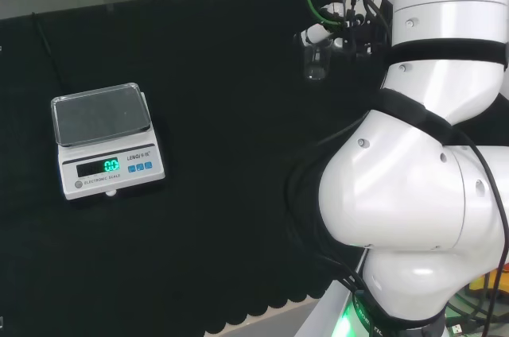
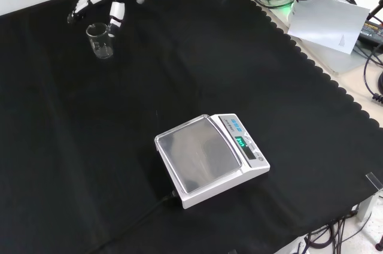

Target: Pick up the beaker.

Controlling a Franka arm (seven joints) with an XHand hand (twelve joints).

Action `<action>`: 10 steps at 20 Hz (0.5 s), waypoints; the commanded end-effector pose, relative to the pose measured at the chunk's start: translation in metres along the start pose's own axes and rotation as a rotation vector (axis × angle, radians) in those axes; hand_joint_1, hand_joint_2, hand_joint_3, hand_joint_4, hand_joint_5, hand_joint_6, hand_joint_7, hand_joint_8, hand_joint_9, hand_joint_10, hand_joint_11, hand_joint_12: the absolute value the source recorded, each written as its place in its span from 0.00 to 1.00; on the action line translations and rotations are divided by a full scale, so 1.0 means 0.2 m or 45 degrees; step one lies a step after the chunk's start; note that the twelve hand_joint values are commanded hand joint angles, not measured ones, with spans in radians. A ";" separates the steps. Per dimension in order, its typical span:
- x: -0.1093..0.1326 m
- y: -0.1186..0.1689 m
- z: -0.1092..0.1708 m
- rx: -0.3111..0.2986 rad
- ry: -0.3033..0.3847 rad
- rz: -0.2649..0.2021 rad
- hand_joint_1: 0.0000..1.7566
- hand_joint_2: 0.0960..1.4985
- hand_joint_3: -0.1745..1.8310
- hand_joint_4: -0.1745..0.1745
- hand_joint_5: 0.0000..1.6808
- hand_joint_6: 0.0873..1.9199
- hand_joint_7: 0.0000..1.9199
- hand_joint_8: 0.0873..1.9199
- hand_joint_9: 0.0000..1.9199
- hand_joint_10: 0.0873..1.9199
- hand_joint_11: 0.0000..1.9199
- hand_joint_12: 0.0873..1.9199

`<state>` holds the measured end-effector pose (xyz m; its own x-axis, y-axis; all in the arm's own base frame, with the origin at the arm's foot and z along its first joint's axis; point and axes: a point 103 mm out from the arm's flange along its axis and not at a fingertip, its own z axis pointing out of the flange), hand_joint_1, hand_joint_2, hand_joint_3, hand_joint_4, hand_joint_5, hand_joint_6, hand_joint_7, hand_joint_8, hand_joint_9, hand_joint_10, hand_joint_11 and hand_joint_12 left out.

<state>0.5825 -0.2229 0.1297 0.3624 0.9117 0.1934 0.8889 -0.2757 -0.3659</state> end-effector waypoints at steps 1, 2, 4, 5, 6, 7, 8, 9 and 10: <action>0.10 0.10 0.10 0.040 -0.015 0.007 0.29 0.44 0.17 0.61 0.00 0.00 0.00 0.13 0.01 0.40 0.00 0.52; 0.08 0.12 0.11 0.045 -0.015 0.007 0.29 0.44 0.17 0.61 0.00 0.00 0.00 0.13 0.01 0.40 0.00 0.52; 0.06 0.14 0.13 0.054 -0.022 0.011 0.29 0.44 0.17 0.61 0.00 0.00 0.00 0.12 0.01 0.40 0.00 0.52; 0.07 0.16 0.14 0.058 -0.025 0.015 0.29 0.44 0.17 0.61 0.00 0.00 0.00 0.12 0.01 0.40 0.00 0.52; 0.06 0.16 0.15 0.062 -0.027 0.016 0.29 0.44 0.17 0.61 0.00 0.00 0.00 0.12 0.01 0.40 0.00 0.52; 0.05 0.17 0.16 0.064 -0.031 0.017 0.29 0.44 0.17 0.61 0.00 0.00 0.00 0.12 0.01 0.40 0.00 0.52; 0.04 0.18 0.17 0.066 -0.037 0.024 0.29 0.44 0.17 0.61 0.00 0.00 0.00 0.12 0.01 0.40 0.00 0.52; 0.04 0.19 0.18 0.070 -0.041 0.028 0.29 0.44 0.17 0.61 0.00 0.00 0.00 0.12 0.01 0.40 0.00 0.52; 0.03 0.19 0.18 0.070 -0.049 0.035 0.29 0.44 0.17 0.61 0.00 0.00 0.00 0.12 0.01 0.40 0.00 0.52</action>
<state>0.6068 -0.2166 0.0979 0.3638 0.9153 0.1730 0.8772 -0.2741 -0.3942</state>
